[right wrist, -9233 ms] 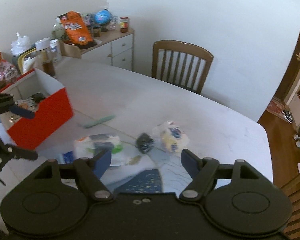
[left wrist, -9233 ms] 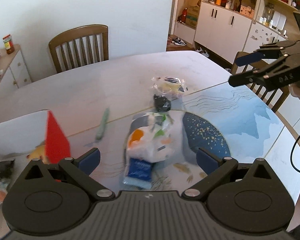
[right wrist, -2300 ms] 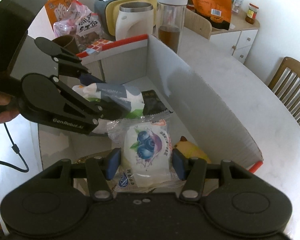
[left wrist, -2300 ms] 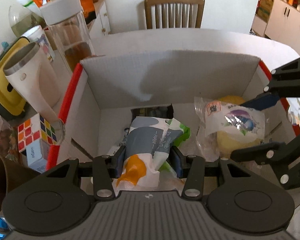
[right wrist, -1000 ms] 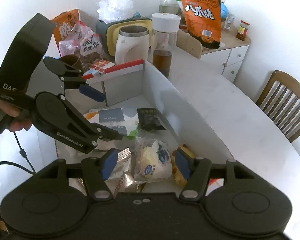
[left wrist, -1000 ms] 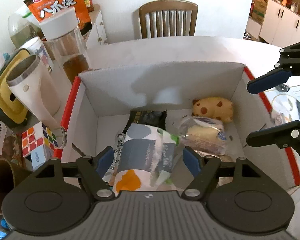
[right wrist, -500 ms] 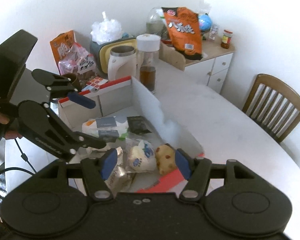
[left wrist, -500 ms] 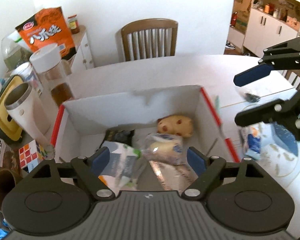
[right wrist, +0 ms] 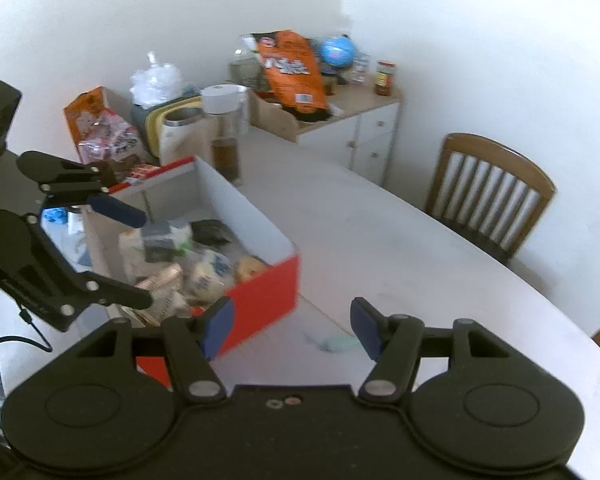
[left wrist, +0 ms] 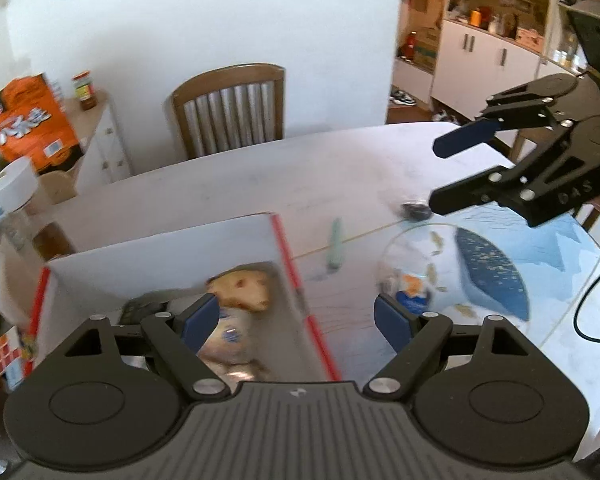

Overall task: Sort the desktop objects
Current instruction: 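Move both grippers back toward the blue packet and black bag on the table, then lower the left gripper onto the blue packet while the right gripper approaches the dark bag, then close the left gripper on the blue packet while the right gripper grasps the dark bag, then carry the blue packet and dark seaweed bag over the cardboard box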

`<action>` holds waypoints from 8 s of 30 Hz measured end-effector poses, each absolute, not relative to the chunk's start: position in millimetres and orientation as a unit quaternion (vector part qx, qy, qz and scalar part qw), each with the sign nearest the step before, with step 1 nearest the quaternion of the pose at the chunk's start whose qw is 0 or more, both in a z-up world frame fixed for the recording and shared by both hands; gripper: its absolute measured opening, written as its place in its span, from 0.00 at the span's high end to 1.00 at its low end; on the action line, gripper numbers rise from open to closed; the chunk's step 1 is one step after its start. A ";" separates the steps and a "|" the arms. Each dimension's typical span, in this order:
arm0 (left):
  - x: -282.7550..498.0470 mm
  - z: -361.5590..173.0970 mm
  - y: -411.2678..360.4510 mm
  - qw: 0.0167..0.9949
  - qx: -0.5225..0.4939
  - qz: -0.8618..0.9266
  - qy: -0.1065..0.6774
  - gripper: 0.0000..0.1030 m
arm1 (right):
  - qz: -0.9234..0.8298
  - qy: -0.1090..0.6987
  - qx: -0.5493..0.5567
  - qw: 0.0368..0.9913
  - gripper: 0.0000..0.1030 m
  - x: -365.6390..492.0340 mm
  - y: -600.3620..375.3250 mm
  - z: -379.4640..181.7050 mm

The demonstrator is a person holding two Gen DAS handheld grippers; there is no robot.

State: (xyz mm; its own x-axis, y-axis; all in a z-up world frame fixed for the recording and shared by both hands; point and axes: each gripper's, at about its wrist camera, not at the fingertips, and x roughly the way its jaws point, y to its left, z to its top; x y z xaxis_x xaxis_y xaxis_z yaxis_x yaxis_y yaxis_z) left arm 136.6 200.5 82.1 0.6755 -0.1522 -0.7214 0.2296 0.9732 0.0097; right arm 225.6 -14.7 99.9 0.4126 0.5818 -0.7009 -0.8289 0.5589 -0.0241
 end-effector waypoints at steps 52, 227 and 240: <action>187.5 -56.4 45.4 0.882 0.064 -0.144 0.443 0.01 | 0.366 0.405 -0.148 0.825 0.34 321.9 -141.9 -5.5; 223.5 4.5 374.7 0.893 0.041 0.038 0.447 0.66 | 0.485 0.392 -0.167 0.763 0.68 217.6 146.1 23.7; 242.3 -16.7 376.1 0.874 0.044 0.031 0.484 0.66 | 0.499 0.405 -0.177 0.745 0.68 209.1 172.2 -1.9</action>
State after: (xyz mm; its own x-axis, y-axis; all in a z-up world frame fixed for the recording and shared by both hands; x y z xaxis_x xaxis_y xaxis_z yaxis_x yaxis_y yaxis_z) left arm 242.3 376.1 -16.7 0.5301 0.0969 -0.8424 -0.0124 0.9942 0.1066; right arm 209.1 172.2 -1.9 0.1733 0.5998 -0.7812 -0.8874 0.4391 0.1403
